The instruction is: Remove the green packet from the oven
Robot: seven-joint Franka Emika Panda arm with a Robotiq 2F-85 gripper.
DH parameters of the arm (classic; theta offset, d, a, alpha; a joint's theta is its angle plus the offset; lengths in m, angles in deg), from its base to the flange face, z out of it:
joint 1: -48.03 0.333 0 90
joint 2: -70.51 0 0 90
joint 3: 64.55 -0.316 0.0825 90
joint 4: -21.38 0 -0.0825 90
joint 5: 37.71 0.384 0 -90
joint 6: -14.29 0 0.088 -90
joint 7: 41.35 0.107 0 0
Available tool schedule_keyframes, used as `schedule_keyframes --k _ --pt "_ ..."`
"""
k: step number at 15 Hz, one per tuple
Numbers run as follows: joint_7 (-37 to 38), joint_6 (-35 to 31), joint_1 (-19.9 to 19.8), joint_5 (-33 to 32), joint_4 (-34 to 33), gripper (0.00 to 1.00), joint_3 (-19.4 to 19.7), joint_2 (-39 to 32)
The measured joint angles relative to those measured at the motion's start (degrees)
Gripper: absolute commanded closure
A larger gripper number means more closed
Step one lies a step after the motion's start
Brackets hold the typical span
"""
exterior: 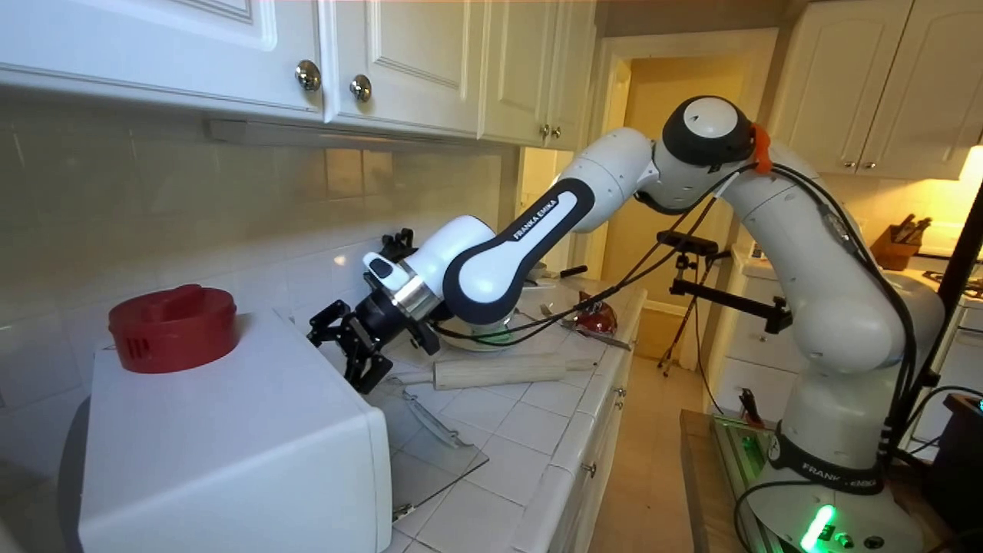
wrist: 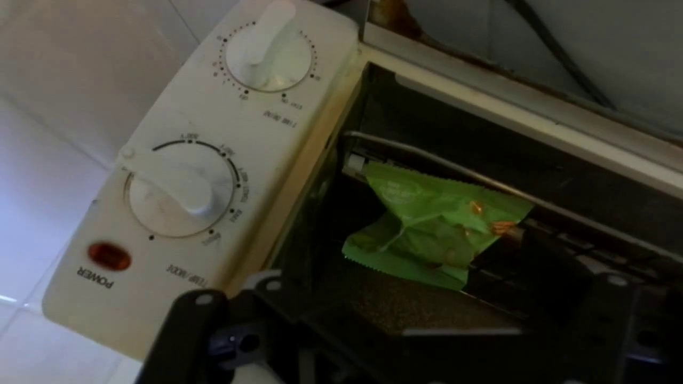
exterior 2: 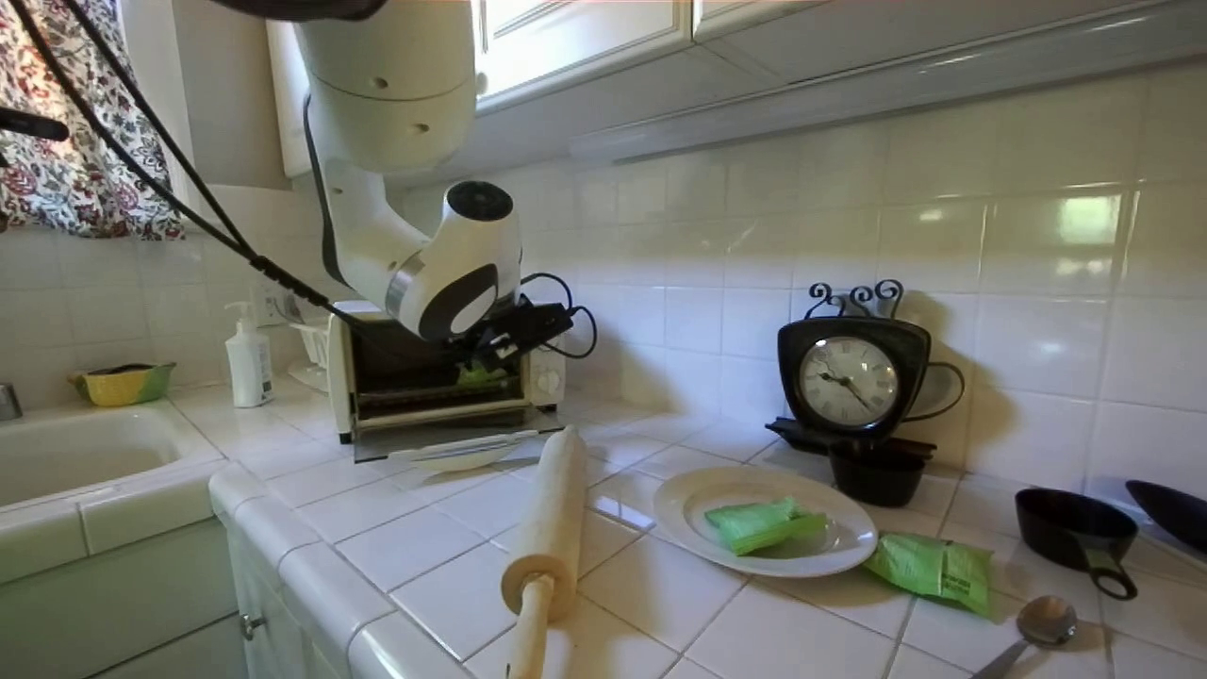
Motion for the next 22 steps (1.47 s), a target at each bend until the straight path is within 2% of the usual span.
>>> schedule_keyframes --k 6,12,14,15,17,22 --pt "0.1 -2.8 -1.5 -5.7 -0.2 0.0 -3.9 -7.4" --pt "0.3 -5.2 -1.9 -11.8 -0.9 0.0 -4.7 -13.9" --pt "0.3 -5.2 -2.4 -13.7 -1.8 0.11 -4.7 -16.2" --pt "0.3 -5.2 -2.7 -14.5 -2.3 0.28 -4.8 -17.3" --pt "0.3 -5.2 -3.2 -16.0 -3.5 0.37 -5.0 -19.2" --pt "-0.5 -2.5 -3.4 -19.0 -8.3 0.73 -7.1 -24.4"
